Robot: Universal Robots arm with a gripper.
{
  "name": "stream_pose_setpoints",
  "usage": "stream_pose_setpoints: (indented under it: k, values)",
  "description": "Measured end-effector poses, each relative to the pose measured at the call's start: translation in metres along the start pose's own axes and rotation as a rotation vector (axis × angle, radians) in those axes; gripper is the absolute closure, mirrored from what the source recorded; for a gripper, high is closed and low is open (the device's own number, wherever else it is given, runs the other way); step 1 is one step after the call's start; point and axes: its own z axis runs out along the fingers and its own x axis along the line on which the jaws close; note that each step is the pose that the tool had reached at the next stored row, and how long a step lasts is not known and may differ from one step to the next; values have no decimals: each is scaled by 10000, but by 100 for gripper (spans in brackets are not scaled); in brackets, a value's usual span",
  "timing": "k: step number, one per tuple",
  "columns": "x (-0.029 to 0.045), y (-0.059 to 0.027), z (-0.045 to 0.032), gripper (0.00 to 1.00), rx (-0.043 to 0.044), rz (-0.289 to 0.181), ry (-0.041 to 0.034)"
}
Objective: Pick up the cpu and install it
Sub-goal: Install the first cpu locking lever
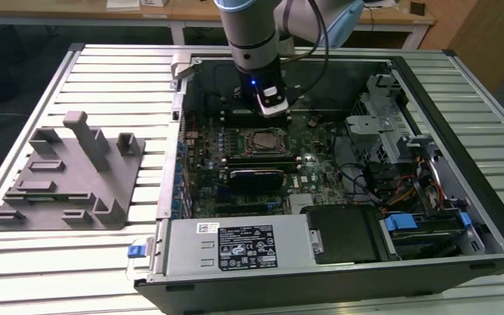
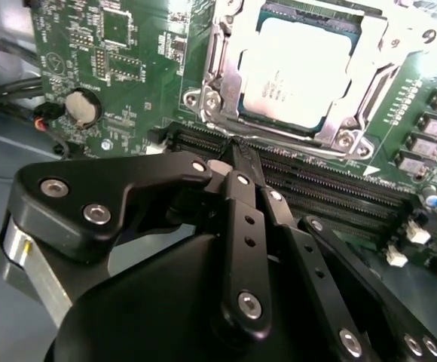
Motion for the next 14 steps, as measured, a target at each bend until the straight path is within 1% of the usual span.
stream_pose_setpoints:
  k: [3,8,9,10,11,14]
  values:
    - [-8,8,-40,89,1,7,-1]
    - [-8,8,-40,89,1,10,-1]
    - [-8,9,-40,89,17,12,29]
    - [-10,9,-39,89,53,14,74]
    - [-15,11,-38,89,83,12,92]
    - [-49,21,-28,89,204,9,193]
